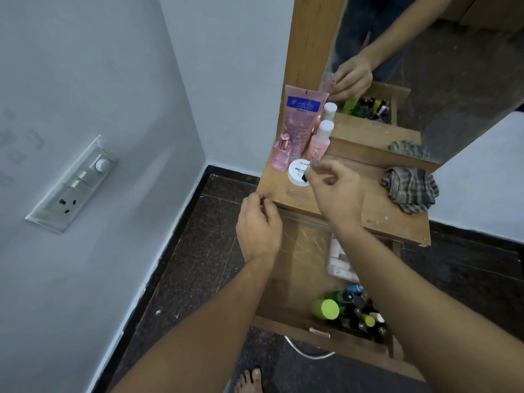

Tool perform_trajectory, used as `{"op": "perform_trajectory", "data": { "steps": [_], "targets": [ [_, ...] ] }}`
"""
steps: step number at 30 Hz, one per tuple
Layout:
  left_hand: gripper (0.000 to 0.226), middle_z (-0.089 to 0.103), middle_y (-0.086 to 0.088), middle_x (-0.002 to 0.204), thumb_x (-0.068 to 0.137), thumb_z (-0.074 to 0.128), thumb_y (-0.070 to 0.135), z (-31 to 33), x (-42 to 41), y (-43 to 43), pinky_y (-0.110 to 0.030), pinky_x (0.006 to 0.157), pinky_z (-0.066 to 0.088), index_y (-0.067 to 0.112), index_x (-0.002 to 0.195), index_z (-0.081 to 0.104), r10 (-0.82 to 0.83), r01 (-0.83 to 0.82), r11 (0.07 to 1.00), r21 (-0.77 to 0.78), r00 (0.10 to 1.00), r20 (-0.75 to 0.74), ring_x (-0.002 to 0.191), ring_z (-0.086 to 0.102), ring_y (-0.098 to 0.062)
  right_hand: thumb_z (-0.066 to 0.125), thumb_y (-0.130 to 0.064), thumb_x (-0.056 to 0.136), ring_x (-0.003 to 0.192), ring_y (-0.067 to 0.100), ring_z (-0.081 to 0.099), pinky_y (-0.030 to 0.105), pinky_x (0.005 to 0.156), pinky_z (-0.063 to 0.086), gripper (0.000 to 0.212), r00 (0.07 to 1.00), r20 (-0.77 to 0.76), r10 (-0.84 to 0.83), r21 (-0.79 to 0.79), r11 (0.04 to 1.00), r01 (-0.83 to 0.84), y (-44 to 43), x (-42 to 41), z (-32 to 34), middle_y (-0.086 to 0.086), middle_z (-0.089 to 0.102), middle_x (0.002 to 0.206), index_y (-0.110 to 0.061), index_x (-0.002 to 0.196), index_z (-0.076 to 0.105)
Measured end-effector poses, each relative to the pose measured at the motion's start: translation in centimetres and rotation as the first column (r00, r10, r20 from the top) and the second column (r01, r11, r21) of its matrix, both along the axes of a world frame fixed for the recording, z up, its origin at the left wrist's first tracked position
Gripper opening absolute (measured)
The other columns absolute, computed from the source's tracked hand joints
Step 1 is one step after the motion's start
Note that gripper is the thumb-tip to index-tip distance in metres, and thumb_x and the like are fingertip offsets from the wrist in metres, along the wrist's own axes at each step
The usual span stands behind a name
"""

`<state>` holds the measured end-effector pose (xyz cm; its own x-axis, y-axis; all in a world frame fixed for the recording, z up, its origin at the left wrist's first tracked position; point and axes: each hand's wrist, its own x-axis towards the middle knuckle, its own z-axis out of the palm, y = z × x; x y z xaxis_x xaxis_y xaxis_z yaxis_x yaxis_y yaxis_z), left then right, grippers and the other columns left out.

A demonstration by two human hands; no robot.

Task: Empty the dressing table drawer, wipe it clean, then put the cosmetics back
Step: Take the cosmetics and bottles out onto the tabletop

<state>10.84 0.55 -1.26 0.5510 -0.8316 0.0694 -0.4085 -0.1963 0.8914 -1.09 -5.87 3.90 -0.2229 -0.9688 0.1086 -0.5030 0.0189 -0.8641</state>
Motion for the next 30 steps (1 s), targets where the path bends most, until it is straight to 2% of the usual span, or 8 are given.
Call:
{"op": "perform_trajectory", "data": {
  "steps": [5, 14, 23, 25, 26, 27, 28, 30],
  "targets": [
    [0.019, 0.062, 0.009, 0.102, 0.099, 0.052, 0.021, -1.4, -1.0, -0.1, -0.038, 0.084, 0.052, 0.021, 0.112, 0.066, -0.058, 0.058, 0.998, 0.012, 0.998, 0.014, 0.090, 0.061, -0.015, 0.080, -0.029, 0.084, 0.075, 0.008, 0.070, 0.035, 0.080, 0.058, 0.011, 1.000, -0.007, -0.020, -0.013, 1.000, 0.020, -4.4, 0.5, -1.1, -0.010, 0.074, 0.077, -0.020, 0.087, 0.076],
    [0.019, 0.061, 0.012, 0.102, 0.101, 0.052, 0.020, -2.8, -0.3, -0.1, -0.026, 0.081, 0.048, 0.021, 0.114, 0.066, -0.116, 0.116, 0.993, 0.007, 0.992, 0.054, 0.090, 0.059, -0.009, 0.075, -0.032, 0.086, 0.078, 0.012, 0.070, 0.035, 0.083, 0.056, 0.007, 0.992, -0.125, -0.011, 0.000, 1.000, 0.011, -5.9, 0.5, -2.4, -0.009, 0.074, 0.081, -0.026, 0.089, 0.075],
    [0.021, 0.063, 0.005, 0.106, 0.101, 0.051, 0.021, -2.6, 0.4, 0.3, -0.026, 0.085, 0.046, 0.019, 0.114, 0.067, -0.083, 0.083, 0.997, -0.003, 0.994, 0.072, 0.098, 0.060, -0.012, 0.079, -0.042, 0.079, 0.082, 0.008, 0.069, 0.030, 0.083, 0.054, 0.027, 0.979, -0.187, -0.087, 0.014, 0.996, 0.091, -2.2, -1.8, -1.8, -0.013, 0.072, 0.086, -0.025, 0.100, 0.075],
    [0.020, 0.064, 0.004, 0.106, 0.101, 0.051, 0.020, -2.3, 0.3, 0.9, -0.021, 0.082, 0.041, 0.018, 0.113, 0.067, -0.090, 0.091, 0.996, -0.001, 0.993, 0.079, 0.096, 0.059, -0.012, 0.074, -0.035, 0.082, 0.081, 0.013, 0.068, 0.032, 0.081, 0.054, 0.022, 0.963, -0.268, 0.014, 0.018, 1.000, -0.010, 0.9, -3.0, -1.3, -0.012, 0.069, 0.083, -0.024, 0.102, 0.075],
    [0.019, 0.064, 0.004, 0.105, 0.101, 0.052, 0.020, -2.1, 0.3, 1.3, -0.022, 0.080, 0.041, 0.017, 0.112, 0.067, -0.125, 0.125, 0.992, 0.004, 0.986, 0.107, 0.094, 0.059, -0.013, 0.072, -0.033, 0.083, 0.082, 0.018, 0.068, 0.035, 0.080, 0.055, 0.021, 0.923, -0.352, 0.154, 0.068, 0.988, -0.139, 2.7, -3.7, -1.3, -0.011, 0.069, 0.081, -0.024, 0.101, 0.074],
    [0.018, 0.063, 0.003, 0.104, 0.100, 0.052, 0.019, -2.1, 0.1, 1.8, -0.024, 0.079, 0.042, 0.017, 0.111, 0.067, -0.183, 0.182, 0.983, 0.020, 0.972, 0.147, 0.092, 0.059, -0.014, 0.069, -0.035, 0.082, 0.084, 0.022, 0.069, 0.037, 0.078, 0.056, 0.021, 0.816, -0.460, 0.351, 0.192, 0.936, -0.295, 4.4, -4.4, -1.4, -0.011, 0.068, 0.081, -0.026, 0.100, 0.073],
    [0.018, 0.064, 0.002, 0.105, 0.100, 0.053, 0.019, -2.1, 0.0, 2.3, -0.027, 0.079, 0.045, 0.017, 0.111, 0.067, -0.259, 0.254, 0.966, 0.050, 0.948, 0.184, 0.091, 0.060, -0.015, 0.066, -0.041, 0.080, 0.088, 0.024, 0.069, 0.038, 0.077, 0.057, 0.024, 0.626, -0.544, 0.559, 0.375, 0.829, -0.415, 6.1, -5.1, -1.3, -0.011, 0.068, 0.083, -0.028, 0.100, 0.071],
    [0.017, 0.064, 0.002, 0.108, 0.098, 0.055, 0.017, -2.2, -0.5, 3.3, -0.031, 0.082, 0.048, 0.018, 0.111, 0.066, -0.409, 0.386, 0.911, 0.145, 0.888, 0.209, 0.091, 0.061, -0.017, 0.064, -0.050, 0.078, 0.100, 0.024, 0.067, 0.038, 0.079, 0.058, 0.037, 0.184, -0.524, 0.832, 0.708, 0.545, -0.450, 8.8, -6.2, -1.2, -0.011, 0.071, 0.100, -0.035, 0.111, 0.068]
  ]
}}
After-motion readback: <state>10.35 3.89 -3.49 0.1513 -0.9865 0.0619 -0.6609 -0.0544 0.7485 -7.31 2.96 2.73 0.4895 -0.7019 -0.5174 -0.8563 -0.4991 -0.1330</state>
